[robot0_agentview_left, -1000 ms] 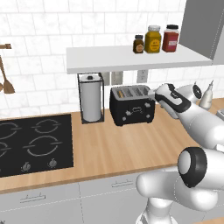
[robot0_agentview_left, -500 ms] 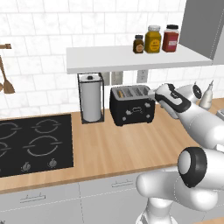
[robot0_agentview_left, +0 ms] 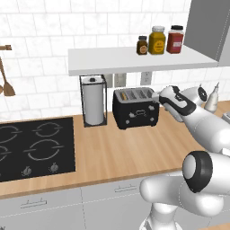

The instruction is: Start the toaster. Once the lever pops up, take the bread to the plate on the dining counter.

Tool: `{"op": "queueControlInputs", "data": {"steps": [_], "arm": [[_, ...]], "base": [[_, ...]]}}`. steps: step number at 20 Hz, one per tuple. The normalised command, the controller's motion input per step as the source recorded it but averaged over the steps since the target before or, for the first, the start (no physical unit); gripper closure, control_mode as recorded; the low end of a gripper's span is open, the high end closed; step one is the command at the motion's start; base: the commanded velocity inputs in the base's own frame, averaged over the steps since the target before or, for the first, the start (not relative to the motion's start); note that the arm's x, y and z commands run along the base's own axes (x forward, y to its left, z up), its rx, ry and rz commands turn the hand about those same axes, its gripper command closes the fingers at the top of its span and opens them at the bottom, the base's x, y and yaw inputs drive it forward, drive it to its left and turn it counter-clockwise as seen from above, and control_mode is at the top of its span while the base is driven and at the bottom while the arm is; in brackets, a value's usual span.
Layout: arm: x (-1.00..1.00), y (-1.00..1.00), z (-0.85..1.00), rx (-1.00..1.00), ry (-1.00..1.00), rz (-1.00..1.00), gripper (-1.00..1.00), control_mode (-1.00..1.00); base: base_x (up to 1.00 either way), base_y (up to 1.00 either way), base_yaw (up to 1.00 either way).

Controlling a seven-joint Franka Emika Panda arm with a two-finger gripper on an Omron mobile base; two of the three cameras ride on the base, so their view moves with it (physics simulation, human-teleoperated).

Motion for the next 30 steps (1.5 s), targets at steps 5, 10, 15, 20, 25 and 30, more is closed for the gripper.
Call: {"op": "queueControlInputs", "data": {"steps": [5, 10, 15, 20, 25, 30], "arm": [[0.00, 0.00, 0.00, 0.00, 0.00, 0.00, -1.00, -1.00], [0.00, 0.00, 0.00, 0.00, 0.00, 0.00, -1.00, -1.00], [0.00, 0.00, 0.00, 0.00, 0.00, 0.00, -1.00, -1.00], [0.00, 0.00, 0.00, 0.00, 0.00, 0.00, -1.00, -1.00], [0.00, 0.00, 0.00, 0.00, 0.00, 0.00, -1.00, -1.00], [0.00, 0.00, 0.00, 0.00, 0.00, 0.00, -1.00, -1.00]], "base": [[0.00, 0.00, 0.00], [0.00, 0.00, 0.00], [0.00, 0.00, 0.00], [0.00, 0.00, 0.00], [0.00, 0.00, 0.00], [0.00, 0.00, 0.00]]}}
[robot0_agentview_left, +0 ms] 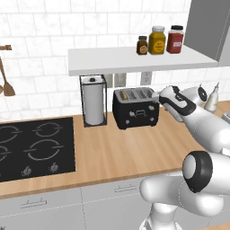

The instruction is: Start the toaster. Once the lever pops up, take the bread to the plate on the dining counter.

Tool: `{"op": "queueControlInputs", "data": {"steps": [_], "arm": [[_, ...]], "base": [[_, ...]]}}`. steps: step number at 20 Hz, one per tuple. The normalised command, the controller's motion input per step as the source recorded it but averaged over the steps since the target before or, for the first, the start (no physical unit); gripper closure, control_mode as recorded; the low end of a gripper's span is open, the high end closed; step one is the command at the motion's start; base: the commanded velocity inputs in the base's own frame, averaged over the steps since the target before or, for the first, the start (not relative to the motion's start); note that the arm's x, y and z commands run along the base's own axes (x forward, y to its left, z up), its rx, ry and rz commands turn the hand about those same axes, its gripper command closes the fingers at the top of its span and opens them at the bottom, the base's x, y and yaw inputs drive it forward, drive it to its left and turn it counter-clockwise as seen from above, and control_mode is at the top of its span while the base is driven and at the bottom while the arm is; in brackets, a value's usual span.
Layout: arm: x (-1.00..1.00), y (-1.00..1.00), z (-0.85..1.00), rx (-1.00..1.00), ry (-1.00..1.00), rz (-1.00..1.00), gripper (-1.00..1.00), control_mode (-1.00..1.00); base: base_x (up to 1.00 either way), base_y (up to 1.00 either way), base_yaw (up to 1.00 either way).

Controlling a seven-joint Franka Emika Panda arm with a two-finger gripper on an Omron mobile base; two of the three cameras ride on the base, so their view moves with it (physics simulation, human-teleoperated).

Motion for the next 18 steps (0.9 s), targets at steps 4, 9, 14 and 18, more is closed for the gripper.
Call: {"op": "queueControlInputs", "data": {"steps": [4, 9, 14, 18], "arm": [[0.00, 0.00, 0.00, 0.00, 0.00, 0.00, -1.00, -1.00], [0.00, 0.00, 0.00, 0.00, 0.00, 0.00, -1.00, -1.00], [0.00, 0.00, 0.00, 0.00, 0.00, 0.00, -1.00, -1.00], [0.00, 0.00, 0.00, 0.00, 0.00, 0.00, -1.00, -1.00]], "base": [[0.00, 0.00, 0.00], [0.00, 0.00, 0.00], [0.00, 0.00, 0.00], [0.00, 0.00, 0.00]]}}
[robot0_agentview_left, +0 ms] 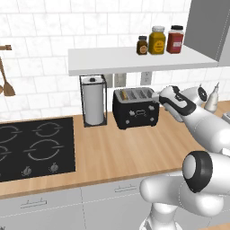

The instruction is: Start the toaster. Once the lever pops up, take the bread to the plate on the dining counter.

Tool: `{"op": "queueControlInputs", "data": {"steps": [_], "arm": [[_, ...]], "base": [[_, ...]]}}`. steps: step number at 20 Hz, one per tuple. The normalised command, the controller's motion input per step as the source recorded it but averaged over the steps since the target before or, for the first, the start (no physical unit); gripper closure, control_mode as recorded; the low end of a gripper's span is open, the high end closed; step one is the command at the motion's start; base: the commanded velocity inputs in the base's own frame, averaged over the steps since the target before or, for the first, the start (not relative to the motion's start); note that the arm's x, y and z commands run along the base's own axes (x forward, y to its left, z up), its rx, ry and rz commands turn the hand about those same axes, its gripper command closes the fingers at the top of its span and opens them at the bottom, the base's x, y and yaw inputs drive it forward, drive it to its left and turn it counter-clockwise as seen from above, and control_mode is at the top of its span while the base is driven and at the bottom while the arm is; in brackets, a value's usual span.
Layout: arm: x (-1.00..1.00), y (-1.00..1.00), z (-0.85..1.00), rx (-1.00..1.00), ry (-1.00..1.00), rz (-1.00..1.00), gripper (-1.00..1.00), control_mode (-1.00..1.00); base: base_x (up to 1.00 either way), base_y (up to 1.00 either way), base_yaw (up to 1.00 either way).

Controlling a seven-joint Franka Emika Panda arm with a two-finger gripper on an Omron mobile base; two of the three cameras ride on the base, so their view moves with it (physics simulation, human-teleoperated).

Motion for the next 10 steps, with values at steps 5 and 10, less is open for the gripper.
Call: {"op": "queueControlInputs", "data": {"steps": [5, 10], "arm": [[0.00, 0.00, 0.00, 0.00, 0.00, 0.00, -1.00, -1.00], [0.00, 0.00, 0.00, 0.00, 0.00, 0.00, -1.00, -1.00]], "base": [[0.00, 0.00, 0.00], [0.00, 0.00, 0.00]]}}
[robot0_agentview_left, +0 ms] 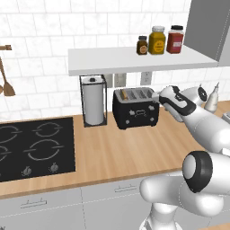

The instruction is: Start the toaster. Once the lever pops up, take the bread to the plate on the dining counter.

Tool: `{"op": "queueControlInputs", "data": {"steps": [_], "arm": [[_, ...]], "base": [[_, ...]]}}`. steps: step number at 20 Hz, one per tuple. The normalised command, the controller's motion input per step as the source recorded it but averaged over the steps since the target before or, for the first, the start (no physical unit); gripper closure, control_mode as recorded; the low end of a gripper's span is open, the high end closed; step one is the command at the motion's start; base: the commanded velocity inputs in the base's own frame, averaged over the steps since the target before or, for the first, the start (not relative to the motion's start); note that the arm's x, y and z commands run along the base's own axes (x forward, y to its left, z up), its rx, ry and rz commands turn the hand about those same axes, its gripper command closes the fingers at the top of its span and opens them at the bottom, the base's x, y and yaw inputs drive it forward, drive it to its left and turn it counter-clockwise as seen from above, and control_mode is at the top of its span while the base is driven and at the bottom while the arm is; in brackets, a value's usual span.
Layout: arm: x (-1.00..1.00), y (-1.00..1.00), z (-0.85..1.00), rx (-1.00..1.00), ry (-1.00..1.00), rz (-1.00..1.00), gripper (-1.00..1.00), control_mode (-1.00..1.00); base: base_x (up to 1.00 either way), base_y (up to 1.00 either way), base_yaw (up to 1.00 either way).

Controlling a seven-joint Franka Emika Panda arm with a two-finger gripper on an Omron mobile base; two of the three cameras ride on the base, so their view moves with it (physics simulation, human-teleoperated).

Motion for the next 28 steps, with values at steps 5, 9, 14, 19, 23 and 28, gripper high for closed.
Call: {"op": "queueControlInputs", "data": {"steps": [5, 9, 14, 19, 23, 28], "arm": [[0.00, 0.00, 0.00, 0.00, 0.00, 0.00, -1.00, -1.00], [0.00, 0.00, 0.00, 0.00, 0.00, 0.00, -1.00, -1.00], [0.00, 0.00, 0.00, 0.00, 0.00, 0.00, -1.00, -1.00], [0.00, 0.00, 0.00, 0.00, 0.00, 0.00, -1.00, -1.00], [0.00, 0.00, 0.00, 0.00, 0.00, 0.00, -1.00, -1.00], [0.00, 0.00, 0.00, 0.00, 0.00, 0.00, -1.00, -1.00]], "base": [[0.00, 0.00, 0.00], [0.00, 0.00, 0.00], [0.00, 0.00, 0.00], [0.00, 0.00, 0.00], [0.00, 0.00, 0.00], [0.00, 0.00, 0.00]]}}
